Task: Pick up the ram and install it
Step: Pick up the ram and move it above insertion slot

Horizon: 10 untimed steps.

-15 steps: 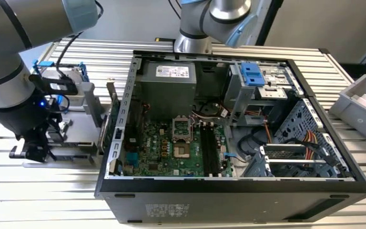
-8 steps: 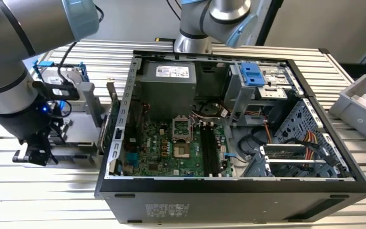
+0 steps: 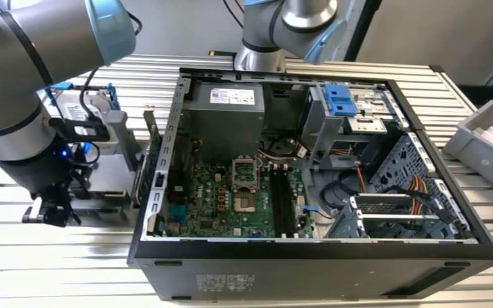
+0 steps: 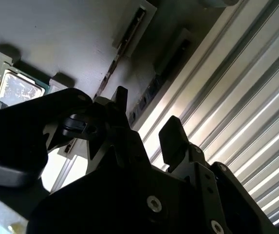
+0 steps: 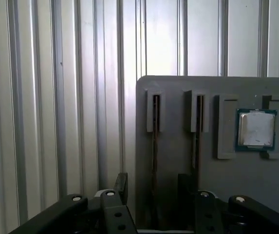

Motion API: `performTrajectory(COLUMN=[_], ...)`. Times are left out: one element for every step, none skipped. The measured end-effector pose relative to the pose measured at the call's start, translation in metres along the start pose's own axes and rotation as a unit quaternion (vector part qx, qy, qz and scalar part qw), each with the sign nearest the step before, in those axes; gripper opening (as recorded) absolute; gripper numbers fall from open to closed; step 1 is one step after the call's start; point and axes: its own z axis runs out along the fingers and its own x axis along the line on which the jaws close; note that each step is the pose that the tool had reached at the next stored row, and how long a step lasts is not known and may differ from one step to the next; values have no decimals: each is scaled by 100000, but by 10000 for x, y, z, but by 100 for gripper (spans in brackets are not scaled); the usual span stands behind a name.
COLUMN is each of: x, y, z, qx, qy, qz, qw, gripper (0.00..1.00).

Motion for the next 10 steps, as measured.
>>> performTrajectory(x=[0,0,0,1,1,1,1,1,1,1], y=[0,0,0,0,0,-1,-1,-1,-1,-1], z=[12,23,34,43,51,60,69,79,88,97], qx=[1,3,3,1,-3,-1,1,6,1,2], qy=[1,-3,-4,-3,-2,-2,-2,-7,-3,-3], qz=[-3,-1,0,0,-1,-2,0,-3,0,-1], qw=[100000,100000,100000,100000,100000,100000,100000,100000,100000,100000], gripper=[100,100,100,100,100,100,100,100,100,100])
